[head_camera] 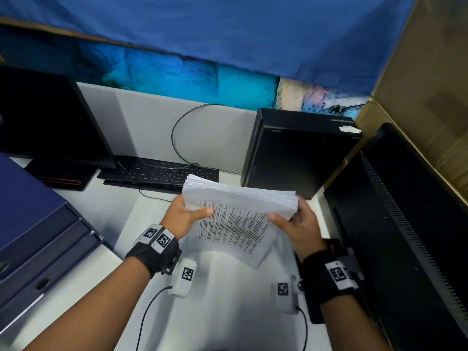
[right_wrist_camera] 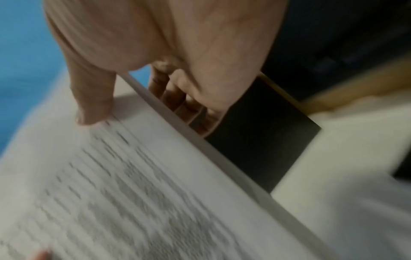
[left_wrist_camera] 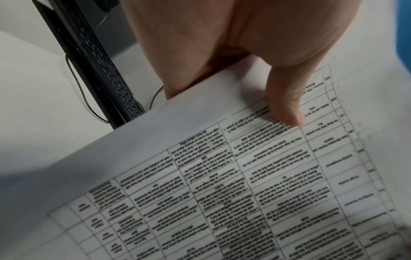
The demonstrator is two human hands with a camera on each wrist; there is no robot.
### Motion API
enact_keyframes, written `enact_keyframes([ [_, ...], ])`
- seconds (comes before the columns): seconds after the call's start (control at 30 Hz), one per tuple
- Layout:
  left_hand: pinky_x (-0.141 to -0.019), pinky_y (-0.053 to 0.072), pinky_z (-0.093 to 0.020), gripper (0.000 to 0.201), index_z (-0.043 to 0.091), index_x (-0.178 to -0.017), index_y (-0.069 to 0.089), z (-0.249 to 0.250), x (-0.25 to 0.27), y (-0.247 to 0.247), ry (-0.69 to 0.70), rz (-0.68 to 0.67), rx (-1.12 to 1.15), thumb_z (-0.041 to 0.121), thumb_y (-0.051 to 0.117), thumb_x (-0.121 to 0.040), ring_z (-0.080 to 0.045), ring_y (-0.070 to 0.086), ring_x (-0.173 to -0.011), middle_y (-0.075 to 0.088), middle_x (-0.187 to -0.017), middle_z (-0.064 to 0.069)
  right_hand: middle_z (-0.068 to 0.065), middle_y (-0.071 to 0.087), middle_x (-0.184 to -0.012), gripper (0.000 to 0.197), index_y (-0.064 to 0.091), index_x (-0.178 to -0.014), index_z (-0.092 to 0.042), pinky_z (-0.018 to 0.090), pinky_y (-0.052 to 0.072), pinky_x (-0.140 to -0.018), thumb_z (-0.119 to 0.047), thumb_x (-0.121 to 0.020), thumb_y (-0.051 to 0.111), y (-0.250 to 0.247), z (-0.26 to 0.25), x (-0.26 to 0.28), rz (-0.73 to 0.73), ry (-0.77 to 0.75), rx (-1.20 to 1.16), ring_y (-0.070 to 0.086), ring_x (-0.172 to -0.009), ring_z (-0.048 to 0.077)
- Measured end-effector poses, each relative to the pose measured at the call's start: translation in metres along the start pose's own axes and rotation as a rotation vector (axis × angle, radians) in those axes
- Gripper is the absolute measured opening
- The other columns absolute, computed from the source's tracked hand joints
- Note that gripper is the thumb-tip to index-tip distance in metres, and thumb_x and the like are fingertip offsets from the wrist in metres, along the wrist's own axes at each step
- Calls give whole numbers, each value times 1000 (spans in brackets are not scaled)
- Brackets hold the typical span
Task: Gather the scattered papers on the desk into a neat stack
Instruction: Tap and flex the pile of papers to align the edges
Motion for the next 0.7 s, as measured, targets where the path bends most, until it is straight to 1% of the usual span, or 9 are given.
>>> enact_keyframes([
  [0.1,-95,54,-45,35,12,-115,67,-4,2,7,14,56,-3,4,74,-81,-22,70,-104,75,-108,-6,-1,74,-105,29,62,-113,-18,43,54,-95,-17,-85,72,22,31,5,68,92,21,69,-101,12],
  [0.13,-97,53,-46,40,15,-119,65,-4,3,10,26,83,-9,13,76,-81,-22,68,-107,73,-112,-5,-6,72,-103,24,60,-111,-24,38,54,-94,-21,-89,69,29,35,7,121,82,71,67,-98,4],
  [0.2,-98,52,-42,53,18,-128,59,1,6,18,69,138,-35,30,76,-79,-18,66,-112,70,-119,-2,-20,63,-101,22,53,-105,-38,16,52,-82,-24,-93,63,42,26,12,234,5,113,61,-91,-13],
  [0.27,-96,51,-33,55,19,-133,54,5,7,26,101,201,-13,28,74,-82,-13,64,-114,68,-122,1,-25,58,-102,26,46,-103,-45,3,47,-71,-23,-95,59,51,14,14,259,-84,109,58,-88,-22],
  [0.37,-94,51,-30,55,23,-134,50,4,12,31,96,235,-12,28,74,-85,-11,64,-114,68,-122,5,-27,57,-100,28,43,-104,-49,3,47,-71,-25,-97,57,55,15,17,265,-121,135,57,-87,-23],
  [0.47,-95,53,-40,55,29,-129,51,-16,13,29,-11,212,-159,43,72,-80,-13,64,-111,67,-117,9,-24,57,-98,22,42,-105,-39,-1,43,-63,-26,-96,57,51,31,16,216,-22,148,57,-80,-17],
  [0.53,-99,51,-43,53,31,-130,50,-21,12,27,-29,211,-222,43,69,-83,-11,62,-112,66,-119,11,-24,58,-98,21,44,-103,-38,0,44,-63,-24,-96,58,46,32,13,218,-10,145,56,-83,-15],
  [0.6,-100,49,-39,52,31,-134,49,-14,11,29,9,225,-211,38,67,-86,-10,61,-115,66,-122,9,-23,60,-98,22,45,-104,-38,1,45,-65,-21,-96,58,42,27,9,248,-25,128,59,-81,-16],
  [0.7,-96,48,-29,48,26,-136,49,-5,11,34,56,236,-195,28,66,-90,-7,61,-113,66,-122,7,-22,60,-100,28,44,-119,-29,1,46,-67,-21,-96,58,39,30,8,302,-60,129,60,-83,-17],
])
Point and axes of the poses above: each hand's wrist, its own x-axis away from the middle knuckle, its own y-axis out of the palm, z = x × y, the point moved 2 cm from there along -x, towards the middle knuckle
